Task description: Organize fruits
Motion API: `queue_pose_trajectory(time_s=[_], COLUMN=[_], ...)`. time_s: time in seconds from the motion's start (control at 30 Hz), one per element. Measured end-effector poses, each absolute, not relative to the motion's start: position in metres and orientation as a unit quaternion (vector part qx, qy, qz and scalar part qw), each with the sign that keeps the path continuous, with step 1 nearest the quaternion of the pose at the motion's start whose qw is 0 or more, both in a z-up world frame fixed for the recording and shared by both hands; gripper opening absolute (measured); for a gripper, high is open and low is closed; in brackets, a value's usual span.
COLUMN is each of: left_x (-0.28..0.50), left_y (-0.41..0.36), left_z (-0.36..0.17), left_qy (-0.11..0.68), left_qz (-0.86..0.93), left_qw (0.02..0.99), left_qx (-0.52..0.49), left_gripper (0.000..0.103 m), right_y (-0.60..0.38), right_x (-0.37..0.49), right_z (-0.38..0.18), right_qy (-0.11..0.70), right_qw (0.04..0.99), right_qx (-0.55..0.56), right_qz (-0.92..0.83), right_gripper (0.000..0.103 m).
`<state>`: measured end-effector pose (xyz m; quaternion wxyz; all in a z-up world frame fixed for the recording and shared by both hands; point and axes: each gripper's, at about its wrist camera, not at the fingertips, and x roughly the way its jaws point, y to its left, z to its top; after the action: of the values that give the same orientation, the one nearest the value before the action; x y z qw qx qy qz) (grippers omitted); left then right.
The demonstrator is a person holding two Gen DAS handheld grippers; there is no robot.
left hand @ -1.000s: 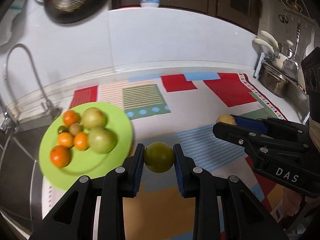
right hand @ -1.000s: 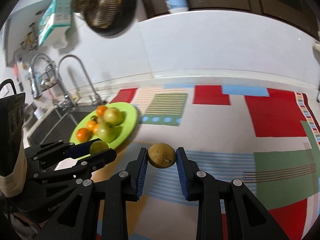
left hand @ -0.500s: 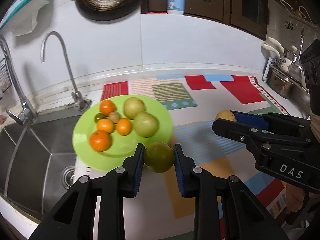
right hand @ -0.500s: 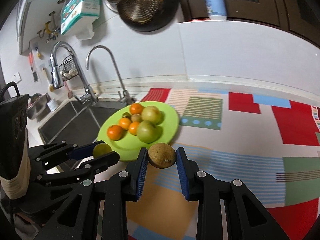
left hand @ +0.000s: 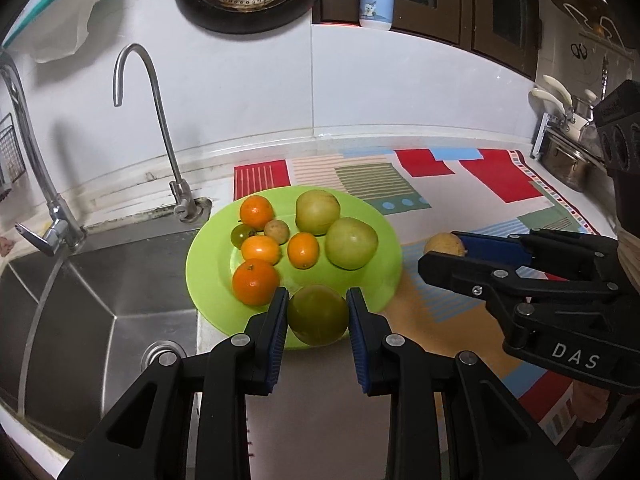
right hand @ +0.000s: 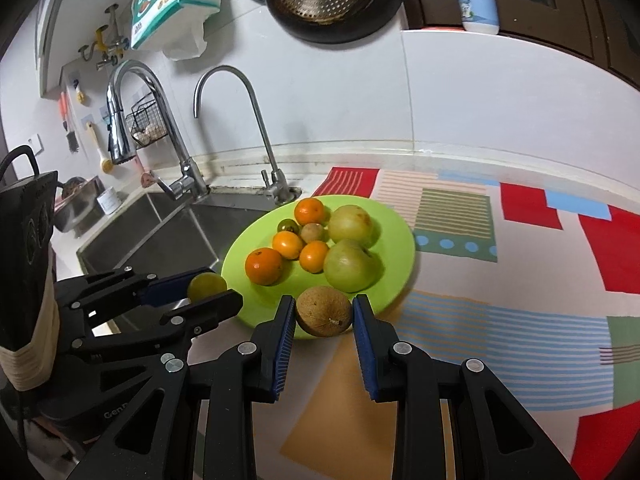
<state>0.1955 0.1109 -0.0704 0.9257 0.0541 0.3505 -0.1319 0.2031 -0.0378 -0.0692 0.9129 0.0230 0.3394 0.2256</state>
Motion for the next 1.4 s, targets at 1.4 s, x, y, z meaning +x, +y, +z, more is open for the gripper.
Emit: queue_pose_trajectory(time_s=[1.4], left_x=[0.216], left_y=[0.129], left_z=[-0.072], left_qy=[0.343], left_qz=[-0.094], left_qw=[0.933], left_qx=[0.055], left_gripper=[0.059], right_y=[-0.028], right_x=[0.231], right_z=[-0.08], right_qy=[0.347], right_qw=[0.921], right_qx=[0.016], right_qz=[0.176], right_gripper=[0.057])
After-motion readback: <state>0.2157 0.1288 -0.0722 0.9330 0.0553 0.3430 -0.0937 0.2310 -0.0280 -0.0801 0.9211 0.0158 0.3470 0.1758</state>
